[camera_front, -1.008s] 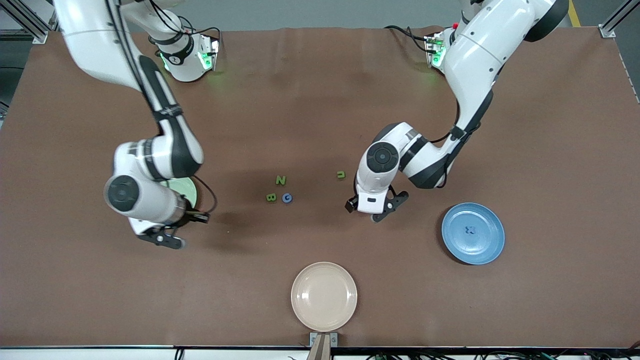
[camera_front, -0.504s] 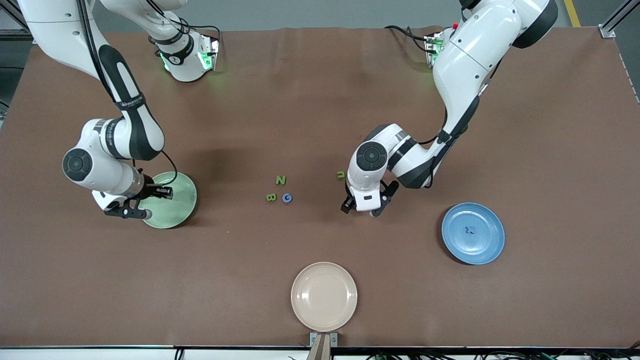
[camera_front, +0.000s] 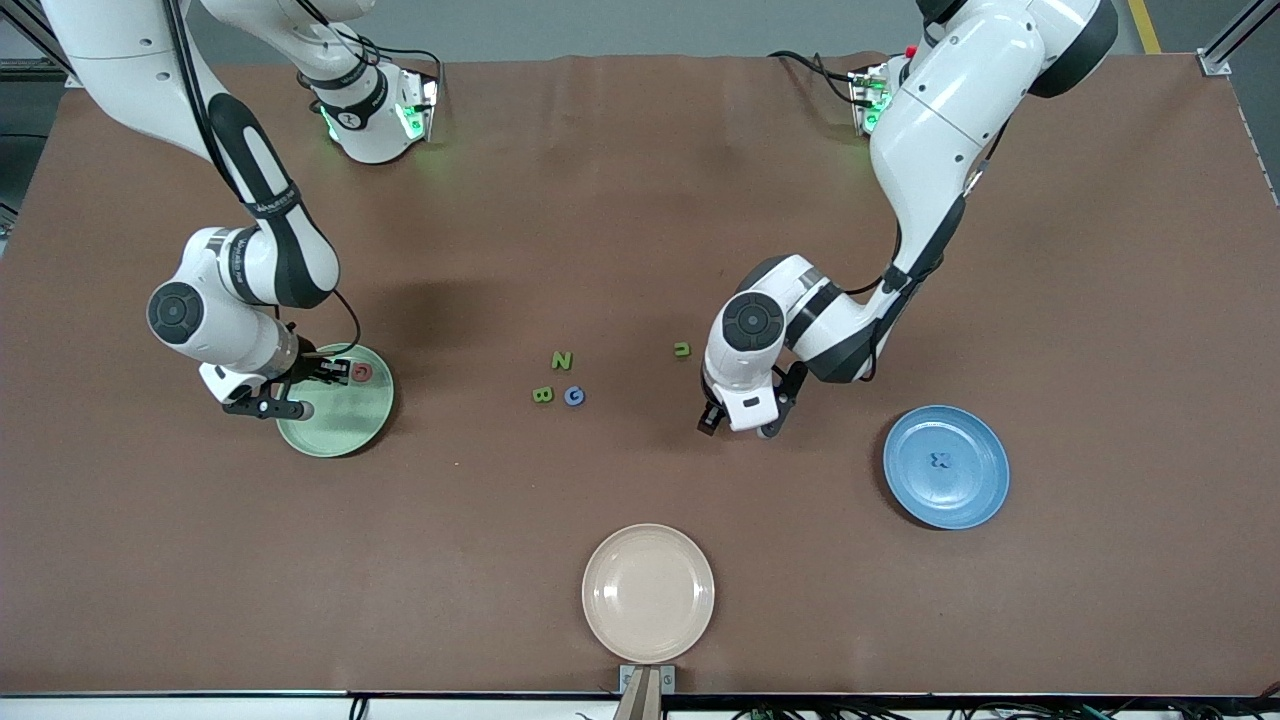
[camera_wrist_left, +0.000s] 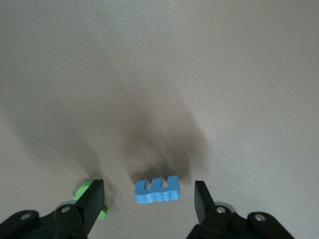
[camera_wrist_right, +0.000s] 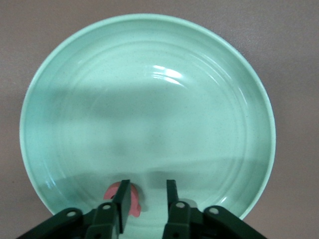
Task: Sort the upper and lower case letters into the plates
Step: 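Place the Q on the green plate while the left gripper reaches the m, then grasp the blue m with the left gripper while the right gripper reaches the B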
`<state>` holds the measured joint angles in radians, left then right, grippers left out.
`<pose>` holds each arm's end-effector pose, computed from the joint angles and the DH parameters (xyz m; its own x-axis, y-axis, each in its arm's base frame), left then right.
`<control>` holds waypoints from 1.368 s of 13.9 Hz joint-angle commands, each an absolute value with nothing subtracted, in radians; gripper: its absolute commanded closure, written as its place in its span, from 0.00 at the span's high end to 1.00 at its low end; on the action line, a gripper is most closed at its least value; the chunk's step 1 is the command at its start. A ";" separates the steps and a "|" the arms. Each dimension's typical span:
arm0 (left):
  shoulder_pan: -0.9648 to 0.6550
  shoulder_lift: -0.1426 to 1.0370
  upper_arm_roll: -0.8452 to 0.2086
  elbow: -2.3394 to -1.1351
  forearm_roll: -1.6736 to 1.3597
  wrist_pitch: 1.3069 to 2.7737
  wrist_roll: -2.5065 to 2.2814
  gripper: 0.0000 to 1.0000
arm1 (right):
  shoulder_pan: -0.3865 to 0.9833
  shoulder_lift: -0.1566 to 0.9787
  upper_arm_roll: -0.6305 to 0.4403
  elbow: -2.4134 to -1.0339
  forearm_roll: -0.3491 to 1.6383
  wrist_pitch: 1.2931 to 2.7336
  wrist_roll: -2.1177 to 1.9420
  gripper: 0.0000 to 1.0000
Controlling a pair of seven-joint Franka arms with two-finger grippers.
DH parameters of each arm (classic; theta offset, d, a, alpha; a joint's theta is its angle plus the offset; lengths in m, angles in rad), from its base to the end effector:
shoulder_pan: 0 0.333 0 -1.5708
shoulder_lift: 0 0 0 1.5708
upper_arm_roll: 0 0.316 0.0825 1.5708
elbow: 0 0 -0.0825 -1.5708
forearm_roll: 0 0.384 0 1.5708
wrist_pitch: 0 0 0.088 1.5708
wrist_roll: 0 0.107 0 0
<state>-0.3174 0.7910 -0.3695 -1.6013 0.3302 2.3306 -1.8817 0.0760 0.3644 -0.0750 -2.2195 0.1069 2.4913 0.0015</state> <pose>0.5596 -0.4087 0.1876 0.4828 0.8755 -0.0224 0.8757 -0.4829 -0.0008 0.5408 -0.0008 0.2026 0.9923 -0.0830 -0.0917 -0.0861 -0.9958 -0.0298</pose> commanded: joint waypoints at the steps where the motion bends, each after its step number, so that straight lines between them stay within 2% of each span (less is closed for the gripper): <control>1: -0.337 0.804 -0.360 -1.585 0.336 2.338 -1.901 0.79 | 0.072 0.322 -0.060 -2.215 0.120 2.471 0.003 1.00; 3: -0.337 0.805 -0.360 -1.583 0.337 2.342 -1.901 0.77 | 0.119 0.324 -0.058 -2.169 0.120 2.459 0.104 1.00; 6: -0.337 0.813 -0.357 -1.585 0.336 2.370 -1.901 0.69 | 0.280 0.334 -0.058 -2.112 0.120 2.459 0.386 1.00; 8: -0.337 0.815 -0.353 -1.585 0.337 2.370 -1.899 0.61 | 0.372 0.368 -0.058 -2.070 0.120 2.459 0.553 1.00; 11: -0.337 0.815 -0.345 -1.583 0.336 2.370 -1.899 0.56 | 0.475 0.437 -0.058 -2.011 0.118 2.468 0.733 1.00; 12: -0.339 0.816 -0.341 -1.583 0.337 2.375 -1.899 0.50 | 0.501 0.461 -0.060 -1.991 0.118 2.470 0.770 1.00; 15: -0.337 0.810 -0.339 -1.583 0.344 2.381 -1.882 0.00 | 0.558 0.521 -0.060 -1.936 0.117 2.471 0.870 1.00; 17: -0.316 0.787 -0.339 -1.582 0.394 2.381 -1.872 0.00 | 0.587 0.569 -0.060 -1.892 0.115 2.471 0.913 1.00; 19: -0.246 0.746 -0.347 -1.585 0.419 2.364 -1.803 0.00 | 0.595 0.603 -0.060 -1.861 0.109 2.471 0.920 0.95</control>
<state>-0.3075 0.7992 -0.3422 -1.5758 0.3901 2.3799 -1.8651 0.5802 0.5575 -0.0491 -1.9135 0.1121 2.4760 0.8930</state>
